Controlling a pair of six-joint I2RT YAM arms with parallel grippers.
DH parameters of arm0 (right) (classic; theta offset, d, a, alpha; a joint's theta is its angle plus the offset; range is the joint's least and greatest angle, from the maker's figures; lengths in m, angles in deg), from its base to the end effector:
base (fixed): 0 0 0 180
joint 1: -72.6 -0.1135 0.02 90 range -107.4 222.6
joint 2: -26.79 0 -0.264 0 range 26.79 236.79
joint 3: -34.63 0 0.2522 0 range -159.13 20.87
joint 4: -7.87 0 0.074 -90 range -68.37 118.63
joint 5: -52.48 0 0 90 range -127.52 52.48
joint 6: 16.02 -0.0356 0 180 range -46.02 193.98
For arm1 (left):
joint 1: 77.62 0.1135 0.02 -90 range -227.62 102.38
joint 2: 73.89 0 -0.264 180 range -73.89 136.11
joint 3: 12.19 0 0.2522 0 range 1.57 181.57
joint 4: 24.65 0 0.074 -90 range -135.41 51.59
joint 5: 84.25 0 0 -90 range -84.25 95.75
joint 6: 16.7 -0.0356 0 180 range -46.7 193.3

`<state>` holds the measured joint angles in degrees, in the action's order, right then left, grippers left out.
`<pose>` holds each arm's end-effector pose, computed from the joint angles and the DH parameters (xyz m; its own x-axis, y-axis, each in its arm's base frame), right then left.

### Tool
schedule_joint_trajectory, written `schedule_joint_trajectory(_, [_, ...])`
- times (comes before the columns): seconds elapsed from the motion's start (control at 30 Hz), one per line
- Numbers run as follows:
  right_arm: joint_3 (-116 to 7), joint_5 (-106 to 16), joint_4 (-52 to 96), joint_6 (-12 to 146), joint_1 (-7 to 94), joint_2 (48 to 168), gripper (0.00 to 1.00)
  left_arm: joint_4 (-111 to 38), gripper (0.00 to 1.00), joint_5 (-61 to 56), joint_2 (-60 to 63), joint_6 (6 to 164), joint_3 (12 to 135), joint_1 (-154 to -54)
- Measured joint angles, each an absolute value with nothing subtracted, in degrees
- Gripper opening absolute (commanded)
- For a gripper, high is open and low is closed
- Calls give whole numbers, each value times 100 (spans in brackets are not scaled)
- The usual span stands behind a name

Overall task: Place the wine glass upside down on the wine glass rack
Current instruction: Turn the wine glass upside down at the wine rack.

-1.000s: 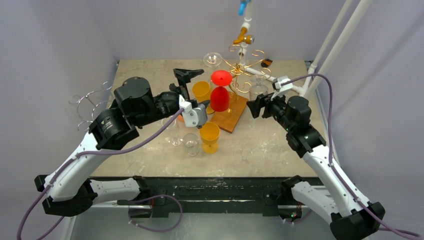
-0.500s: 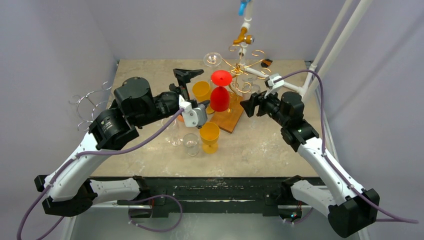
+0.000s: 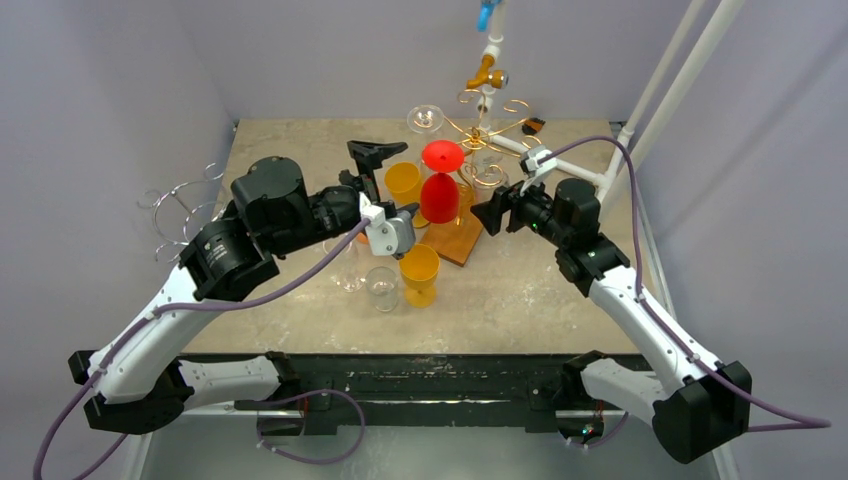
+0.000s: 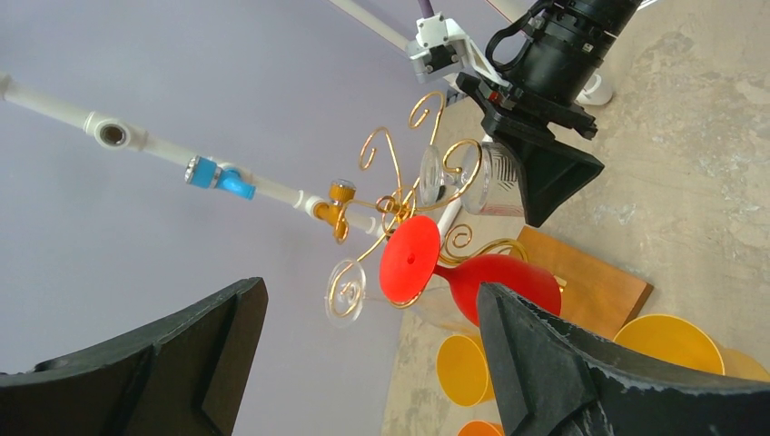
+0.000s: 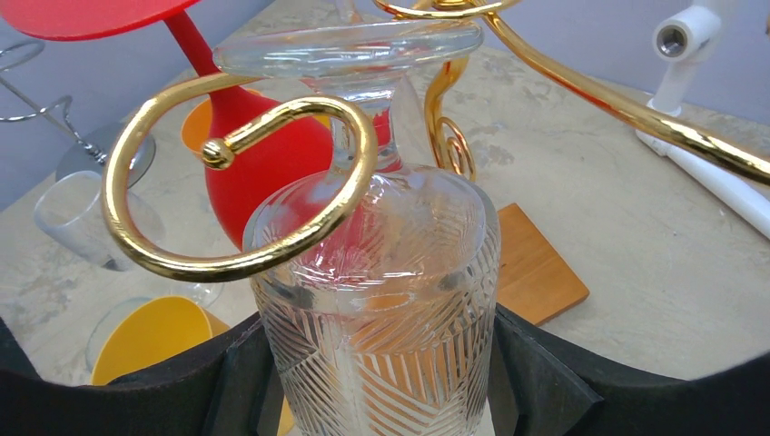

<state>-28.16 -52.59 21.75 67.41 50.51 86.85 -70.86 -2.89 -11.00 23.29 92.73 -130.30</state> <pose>0.2249 0.1013 0.3333 -0.2466 0.0192 -0.9689 -0.5751 0.8019 0.1622 0.1145 -0.1591 0.5094 0.6436 0.4052 -0.6493 0.5975 0.2642 0.7571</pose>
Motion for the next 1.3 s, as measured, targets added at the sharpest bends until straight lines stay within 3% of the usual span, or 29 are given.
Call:
schedule_joint_trajectory(0.8, [-2729, -5856, 1803, 7045, 5051, 8470, 18, -7086, 93, -274, -1163, 2329, 9194, -13030])
schedule_joint_trajectory(1.3, [-1995, -6112, 459, 7154, 5049, 8442, 16, -7086, 93, -272, -1163, 2331, 9194, -13030])
